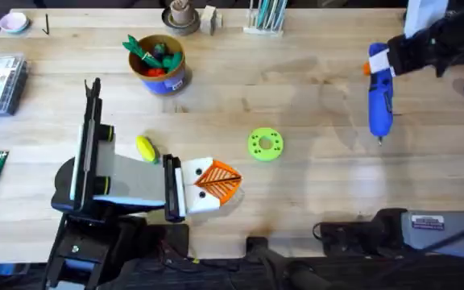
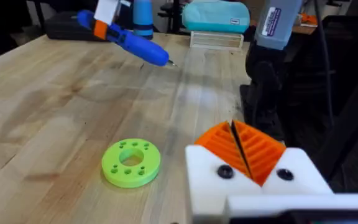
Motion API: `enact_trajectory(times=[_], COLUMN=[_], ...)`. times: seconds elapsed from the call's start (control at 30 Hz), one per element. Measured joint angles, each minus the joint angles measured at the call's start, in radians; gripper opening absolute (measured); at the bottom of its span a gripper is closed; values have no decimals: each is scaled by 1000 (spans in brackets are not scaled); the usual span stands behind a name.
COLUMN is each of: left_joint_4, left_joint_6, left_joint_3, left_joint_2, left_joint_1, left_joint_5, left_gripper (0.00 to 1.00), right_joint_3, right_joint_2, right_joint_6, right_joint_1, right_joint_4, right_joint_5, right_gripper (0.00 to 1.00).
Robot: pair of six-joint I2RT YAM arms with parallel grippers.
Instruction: Pick up the gripper from the table and insert it into the empty holder that is missing its gripper. Then pick up a screw, insert it into the mounting hole, and use the screwdriver to tighten it. Finally, clean up the table by picking up the vegetable and placing it into the bucket.
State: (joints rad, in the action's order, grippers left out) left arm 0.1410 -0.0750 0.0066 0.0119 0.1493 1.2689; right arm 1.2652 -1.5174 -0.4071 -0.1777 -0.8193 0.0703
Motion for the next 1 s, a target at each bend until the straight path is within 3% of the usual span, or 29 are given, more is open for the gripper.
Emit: enact_trajectory(times=[0.47, 0.8, 1.0], left_joint_4=[0, 0, 0], left_joint_6=[0, 0, 0], left_joint_3=[0, 0, 0], left_joint_2=[0, 0, 0], left_joint_1=[0, 0, 0], left_joint_5=[0, 0, 0], left_gripper=[4, 4, 4], right_joint_3=[0, -106, -155], right_joint_2=[339, 545, 682], right_joint_6=[200, 308, 361], right_joint_1=[167, 380, 580], right_joint_4=[100, 217, 395], right_joint_5=[87, 104, 108], right_gripper=[22, 22, 22])
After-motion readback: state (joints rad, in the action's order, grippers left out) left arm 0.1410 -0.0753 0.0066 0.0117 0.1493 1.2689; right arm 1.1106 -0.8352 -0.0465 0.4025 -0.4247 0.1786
